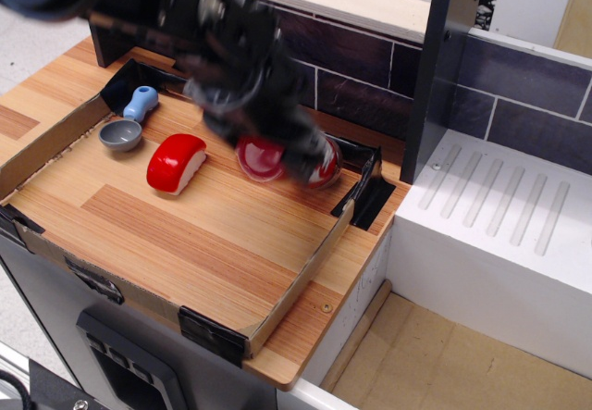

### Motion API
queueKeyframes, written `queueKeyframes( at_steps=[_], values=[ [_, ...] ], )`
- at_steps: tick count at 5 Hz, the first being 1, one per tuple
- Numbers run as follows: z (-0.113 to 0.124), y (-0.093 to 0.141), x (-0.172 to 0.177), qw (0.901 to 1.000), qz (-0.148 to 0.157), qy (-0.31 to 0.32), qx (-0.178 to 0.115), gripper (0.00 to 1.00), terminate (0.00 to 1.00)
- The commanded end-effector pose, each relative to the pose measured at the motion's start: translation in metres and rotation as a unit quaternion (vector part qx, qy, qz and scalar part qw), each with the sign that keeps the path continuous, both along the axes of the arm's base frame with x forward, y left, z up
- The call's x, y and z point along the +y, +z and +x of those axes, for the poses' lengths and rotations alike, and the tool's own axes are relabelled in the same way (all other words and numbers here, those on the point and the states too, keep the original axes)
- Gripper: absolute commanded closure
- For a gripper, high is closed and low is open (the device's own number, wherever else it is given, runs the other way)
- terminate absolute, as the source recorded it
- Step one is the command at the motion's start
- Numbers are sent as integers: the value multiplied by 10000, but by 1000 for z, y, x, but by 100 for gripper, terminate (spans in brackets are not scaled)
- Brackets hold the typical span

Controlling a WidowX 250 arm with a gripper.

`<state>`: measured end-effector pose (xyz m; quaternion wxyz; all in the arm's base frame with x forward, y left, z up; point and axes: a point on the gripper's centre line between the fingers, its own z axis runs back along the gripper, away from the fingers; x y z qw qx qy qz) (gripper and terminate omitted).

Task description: Topple basil bottle

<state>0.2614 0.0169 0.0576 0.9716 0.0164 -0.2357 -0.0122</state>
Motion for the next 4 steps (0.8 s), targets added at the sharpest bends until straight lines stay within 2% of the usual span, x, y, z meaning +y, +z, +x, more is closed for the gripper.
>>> queueKeyframes(
  at_steps=[1,2,3,4],
  values=[
    [-21,-10,-2,9998,103,30,168,100,0],
    [-26,-26,-4,9993,164,-22,340,100,0],
    [-24,-35,-3,9988,134,59,462,0,0],
    [-22,-31,-5,9984,-45,80,566,0,0]
  ],
)
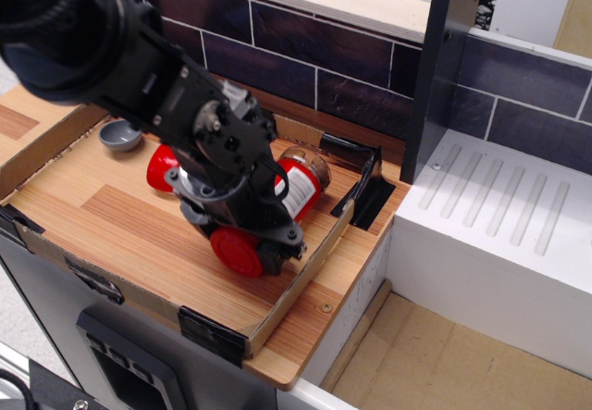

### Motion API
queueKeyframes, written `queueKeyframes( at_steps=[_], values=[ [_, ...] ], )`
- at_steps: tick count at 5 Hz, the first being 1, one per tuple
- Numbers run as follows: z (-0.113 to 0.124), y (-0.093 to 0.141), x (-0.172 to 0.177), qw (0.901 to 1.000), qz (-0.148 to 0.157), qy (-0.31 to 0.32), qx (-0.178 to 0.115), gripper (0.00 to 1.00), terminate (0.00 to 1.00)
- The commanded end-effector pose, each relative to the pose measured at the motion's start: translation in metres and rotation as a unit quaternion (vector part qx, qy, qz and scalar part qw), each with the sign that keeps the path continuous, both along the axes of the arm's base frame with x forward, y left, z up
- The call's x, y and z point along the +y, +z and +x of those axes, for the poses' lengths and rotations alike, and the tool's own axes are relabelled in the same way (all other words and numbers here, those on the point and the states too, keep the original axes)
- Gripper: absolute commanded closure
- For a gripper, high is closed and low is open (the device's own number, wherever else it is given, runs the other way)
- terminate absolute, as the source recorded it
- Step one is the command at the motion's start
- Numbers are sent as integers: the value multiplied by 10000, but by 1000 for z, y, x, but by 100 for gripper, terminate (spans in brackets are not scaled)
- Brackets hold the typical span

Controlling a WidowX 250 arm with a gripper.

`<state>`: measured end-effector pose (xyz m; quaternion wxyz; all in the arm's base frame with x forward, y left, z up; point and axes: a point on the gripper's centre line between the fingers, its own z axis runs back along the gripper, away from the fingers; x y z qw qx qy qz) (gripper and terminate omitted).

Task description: Topple basil bottle

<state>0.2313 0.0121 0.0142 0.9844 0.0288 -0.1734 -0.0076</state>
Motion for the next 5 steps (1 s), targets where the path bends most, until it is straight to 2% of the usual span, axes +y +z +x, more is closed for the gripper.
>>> queueKeyframes(
  at_steps=[1,2,3,4,5],
  values=[
    [12,28,3,9983,-433,227,-320,0,0],
    [19,50,7,9965,-614,412,-383,0,0],
    [29,66,11,9951,-623,583,-494,0,0],
    [29,66,11,9951,-623,583,-494,0,0],
    [29,66,11,9951,-623,583,-494,0,100]
  ],
)
